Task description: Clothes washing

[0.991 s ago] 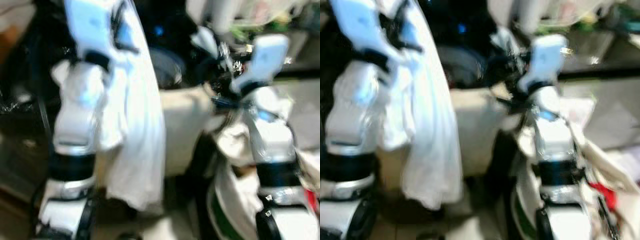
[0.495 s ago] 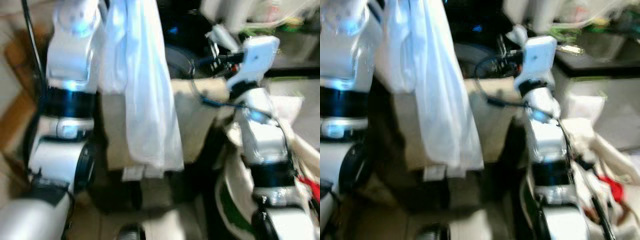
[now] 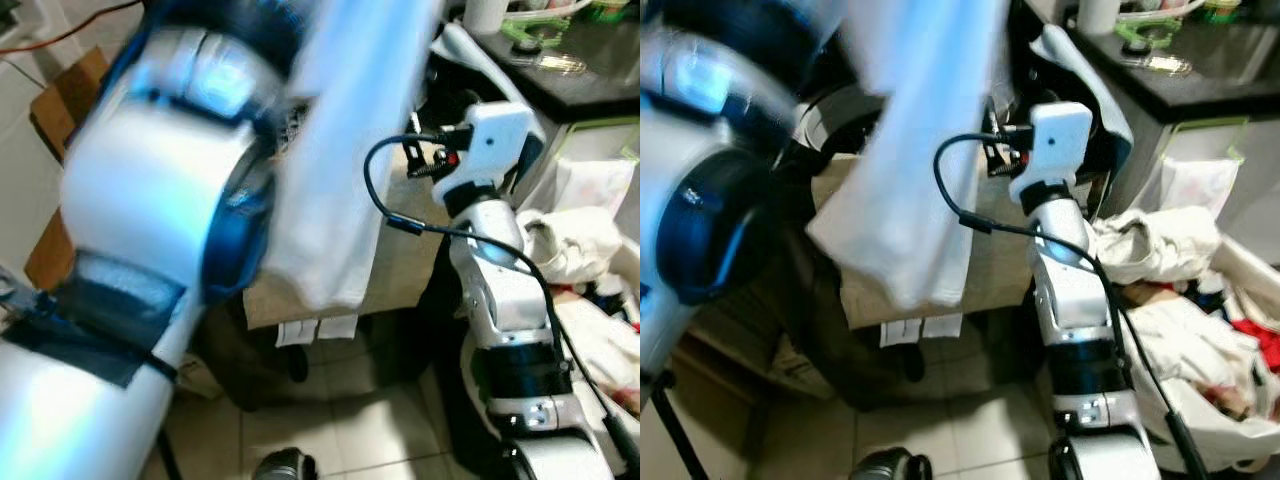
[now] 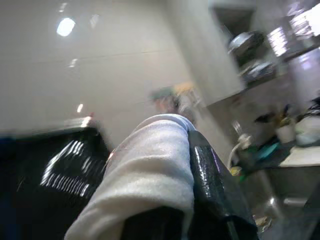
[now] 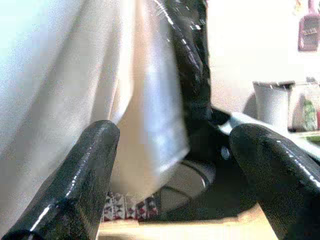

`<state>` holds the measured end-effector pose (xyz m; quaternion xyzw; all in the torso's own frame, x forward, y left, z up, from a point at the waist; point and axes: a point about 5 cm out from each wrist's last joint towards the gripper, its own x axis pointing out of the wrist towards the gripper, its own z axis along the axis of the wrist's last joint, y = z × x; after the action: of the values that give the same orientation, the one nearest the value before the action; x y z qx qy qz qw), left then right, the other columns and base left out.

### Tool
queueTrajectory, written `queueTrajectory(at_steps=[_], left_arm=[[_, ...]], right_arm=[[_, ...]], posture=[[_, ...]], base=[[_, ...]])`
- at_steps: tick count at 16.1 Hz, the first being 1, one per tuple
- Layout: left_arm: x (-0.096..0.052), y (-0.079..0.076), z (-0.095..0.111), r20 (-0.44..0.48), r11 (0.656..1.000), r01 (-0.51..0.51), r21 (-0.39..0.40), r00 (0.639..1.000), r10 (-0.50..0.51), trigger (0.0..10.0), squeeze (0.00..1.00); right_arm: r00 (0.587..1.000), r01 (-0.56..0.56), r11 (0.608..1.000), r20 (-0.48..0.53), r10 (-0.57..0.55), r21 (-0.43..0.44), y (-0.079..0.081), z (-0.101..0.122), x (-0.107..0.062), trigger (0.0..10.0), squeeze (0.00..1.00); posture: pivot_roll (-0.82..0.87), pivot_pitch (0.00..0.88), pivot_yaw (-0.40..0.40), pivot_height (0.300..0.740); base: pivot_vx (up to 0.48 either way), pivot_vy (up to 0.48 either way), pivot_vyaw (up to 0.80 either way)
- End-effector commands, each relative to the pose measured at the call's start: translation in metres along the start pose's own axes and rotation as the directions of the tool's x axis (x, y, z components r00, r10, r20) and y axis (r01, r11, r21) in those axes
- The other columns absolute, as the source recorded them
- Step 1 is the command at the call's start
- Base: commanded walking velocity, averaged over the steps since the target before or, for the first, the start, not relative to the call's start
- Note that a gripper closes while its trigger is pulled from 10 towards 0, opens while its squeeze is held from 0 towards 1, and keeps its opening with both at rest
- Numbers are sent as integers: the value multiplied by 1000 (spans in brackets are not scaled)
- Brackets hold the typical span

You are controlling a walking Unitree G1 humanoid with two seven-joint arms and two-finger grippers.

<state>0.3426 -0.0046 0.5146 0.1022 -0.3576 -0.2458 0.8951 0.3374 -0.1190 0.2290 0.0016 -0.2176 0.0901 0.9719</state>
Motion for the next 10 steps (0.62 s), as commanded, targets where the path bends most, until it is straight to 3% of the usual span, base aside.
queueTrajectory(at_steps=[1,2,3,5,7,9,10], left_arm=[[5,10,44,120,995,-68,71,991,59,10000,0],[5,19,57,145,981,-152,123,980,134,10000,0],[5,22,58,145,975,-174,136,977,155,10000,0],[-1,24,7,-20,934,-137,330,988,153,10000,0],[-16,37,-43,-157,923,-115,368,970,184,10000,0],[-22,48,-51,-181,912,-141,385,957,224,10000,0],[-27,55,-60,-209,882,-142,450,943,258,10000,0]], right_arm=[[1000,0,1000,24,0,-9,4,4,0,10000,0],[1000,4,1000,22,-4,-7,8,2,-1,10000,0],[1000,5,1000,22,-5,-6,9,2,-2,10000,0],[1000,22,1000,8,-22,14,20,-3,-8,10000,0],[1000,19,999,-25,-19,34,26,-10,-20,10000,0],[999,3,999,-47,-1,36,27,-13,-25,10000,0],[998,-29,999,-59,32,37,32,-16,-27,10000,0]], posture=[[-19,0,191,740],[-32,0,229,740],[-32,0,229,740],[-69,0,284,740],[-86,0,273,740],[-82,0,257,740],[-74,0,243,740]], base=[[0,0,0],[0,0,0],[0,0,0],[0,0,0],[0,0,0],[0,0,0],[0,0,0]])
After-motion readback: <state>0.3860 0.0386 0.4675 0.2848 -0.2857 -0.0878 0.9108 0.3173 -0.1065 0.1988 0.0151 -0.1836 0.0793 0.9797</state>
